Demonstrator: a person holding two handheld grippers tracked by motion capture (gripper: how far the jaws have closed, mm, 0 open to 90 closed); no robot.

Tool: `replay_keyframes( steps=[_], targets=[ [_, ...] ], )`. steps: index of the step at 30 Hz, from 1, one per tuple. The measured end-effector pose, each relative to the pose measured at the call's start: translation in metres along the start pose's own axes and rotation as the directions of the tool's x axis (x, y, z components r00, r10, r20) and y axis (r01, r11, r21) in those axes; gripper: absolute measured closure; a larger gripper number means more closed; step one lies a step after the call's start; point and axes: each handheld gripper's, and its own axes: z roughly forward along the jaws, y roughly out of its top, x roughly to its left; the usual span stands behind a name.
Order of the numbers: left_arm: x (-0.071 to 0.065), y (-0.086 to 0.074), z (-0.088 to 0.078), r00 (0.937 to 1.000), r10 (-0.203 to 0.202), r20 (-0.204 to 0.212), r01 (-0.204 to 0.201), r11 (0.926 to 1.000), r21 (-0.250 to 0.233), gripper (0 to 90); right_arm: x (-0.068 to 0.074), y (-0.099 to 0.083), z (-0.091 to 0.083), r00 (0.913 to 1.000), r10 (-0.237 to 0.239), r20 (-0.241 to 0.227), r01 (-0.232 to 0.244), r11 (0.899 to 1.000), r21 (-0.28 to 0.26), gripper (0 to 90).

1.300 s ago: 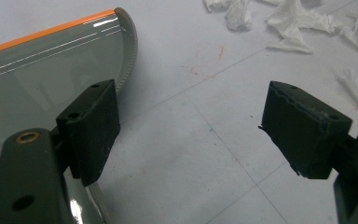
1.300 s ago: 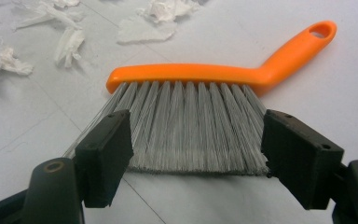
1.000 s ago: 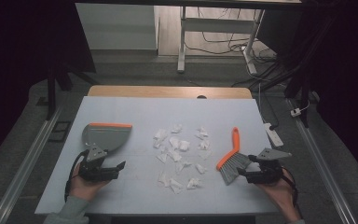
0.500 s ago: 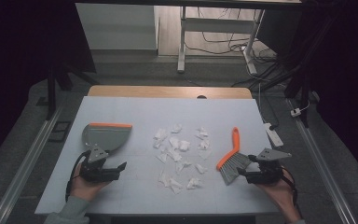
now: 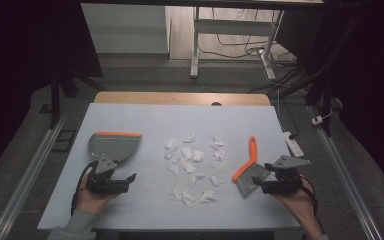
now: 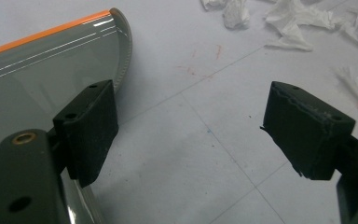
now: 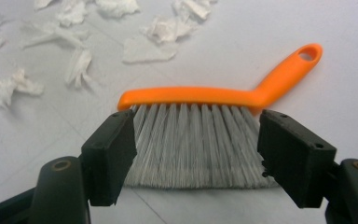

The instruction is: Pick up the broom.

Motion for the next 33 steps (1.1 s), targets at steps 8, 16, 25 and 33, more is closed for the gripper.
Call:
replay_keyframes(
  steps=[8,16,25,33],
  targets=[
    [0.000,0.005,-0.002,1.0000,0.004,0.001,-0.004,1.0000,-0.006,18.6,-0.003,0.024,0.000,0.9995,0.019,0.024,-0.019,0.999,0.031,30.0],
    [0.000,0.006,0.000,0.9999,0.009,-0.005,-0.009,1.0000,0.002,18.6,-0.018,0.052,0.007,0.9972,0.068,0.032,-0.071,0.992,0.102,31.3],
    [-0.001,0.006,0.001,0.9998,0.017,-0.012,-0.017,0.9998,0.003,18.9,-0.030,0.078,0.021,0.9921,0.096,0.080,-0.111,0.971,0.211,31.8],
    [-0.002,0.005,0.000,0.9997,0.020,-0.013,-0.020,0.9998,0.003,18.9,-0.043,0.084,0.046,0.9783,0.186,0.092,-0.206,0.923,0.325,32.9]
  ],
)
